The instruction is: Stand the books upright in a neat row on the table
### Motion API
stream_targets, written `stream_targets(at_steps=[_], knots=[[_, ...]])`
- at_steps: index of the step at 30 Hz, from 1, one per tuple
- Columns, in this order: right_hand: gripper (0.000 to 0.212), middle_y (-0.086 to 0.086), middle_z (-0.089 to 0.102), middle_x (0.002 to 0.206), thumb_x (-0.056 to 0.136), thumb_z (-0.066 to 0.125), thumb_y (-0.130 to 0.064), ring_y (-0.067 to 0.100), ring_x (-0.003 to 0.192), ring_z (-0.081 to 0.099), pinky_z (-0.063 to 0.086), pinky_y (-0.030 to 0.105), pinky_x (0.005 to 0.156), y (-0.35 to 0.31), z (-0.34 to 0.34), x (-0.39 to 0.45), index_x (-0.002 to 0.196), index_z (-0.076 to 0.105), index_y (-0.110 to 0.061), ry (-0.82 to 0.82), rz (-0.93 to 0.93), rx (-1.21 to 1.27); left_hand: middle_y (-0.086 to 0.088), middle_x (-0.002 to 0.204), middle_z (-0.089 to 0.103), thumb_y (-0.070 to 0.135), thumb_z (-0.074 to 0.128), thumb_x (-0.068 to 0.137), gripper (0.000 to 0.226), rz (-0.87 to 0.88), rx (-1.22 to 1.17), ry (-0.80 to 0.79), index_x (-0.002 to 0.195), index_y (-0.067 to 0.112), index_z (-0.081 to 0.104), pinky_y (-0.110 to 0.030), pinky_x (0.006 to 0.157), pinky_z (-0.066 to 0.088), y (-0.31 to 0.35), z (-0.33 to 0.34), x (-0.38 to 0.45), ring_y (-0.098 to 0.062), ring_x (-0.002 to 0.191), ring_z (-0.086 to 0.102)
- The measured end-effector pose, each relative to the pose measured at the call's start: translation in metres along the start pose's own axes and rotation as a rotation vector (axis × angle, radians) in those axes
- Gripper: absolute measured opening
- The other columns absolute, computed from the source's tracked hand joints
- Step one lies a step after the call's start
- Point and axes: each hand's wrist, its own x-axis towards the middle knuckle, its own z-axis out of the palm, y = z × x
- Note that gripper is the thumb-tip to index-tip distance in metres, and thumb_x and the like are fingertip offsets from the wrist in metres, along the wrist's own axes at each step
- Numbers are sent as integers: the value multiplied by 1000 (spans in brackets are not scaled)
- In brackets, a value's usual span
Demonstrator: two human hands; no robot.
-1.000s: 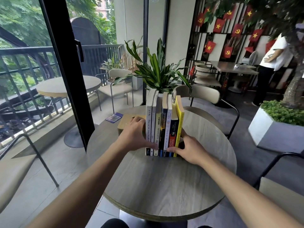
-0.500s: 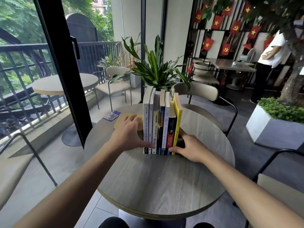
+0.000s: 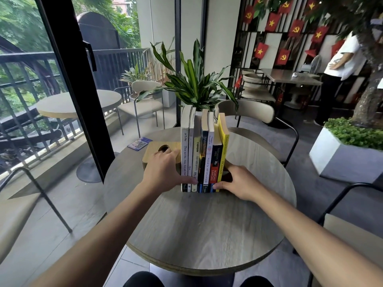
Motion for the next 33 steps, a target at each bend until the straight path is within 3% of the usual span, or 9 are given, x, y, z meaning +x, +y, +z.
stream_targets(at_steps=[6,11,18,30,33], knots=[[65,-1,61,133,81,76,-36,17,122,55,41,26,94,-2,0,0,138,46,-27,-14,7,6,4,106,65,92,53,53,100,8,-28,-78,125,22,59,-35,87,50,-1,-6,-1,-16,95,58],[94,-4,58,136,74,83,-37,14,124,54,43,27,98,-7,0,-4,148,25,-31,21,4,49,0,127,55,96,49,52,111,-66,52,-33,136,23,50,-39,96,46,-1,-4,-5,-19,118,43],[121,-1,33,157,65,84,-52,18,142,34,36,46,112,-6,-5,-9,155,5,-29,47,-5,22,-4,142,47,103,38,49,125,-56,137,86,144,21,39,-44,109,33,1,-1,-8,-26,129,37],[122,-5,21,161,61,70,-77,17,144,27,36,43,111,-3,-9,-18,152,-3,-42,118,-41,-49,-3,147,44,102,45,53,125,-60,27,141,148,21,37,-45,110,34,3,-9,-18,-24,134,33],[119,-4,26,160,61,66,-81,15,139,36,41,45,108,-8,-14,-25,154,5,-39,172,-44,4,-2,133,52,100,46,57,117,-64,-57,246,140,17,47,-39,103,40,5,-21,-26,-18,123,40]])
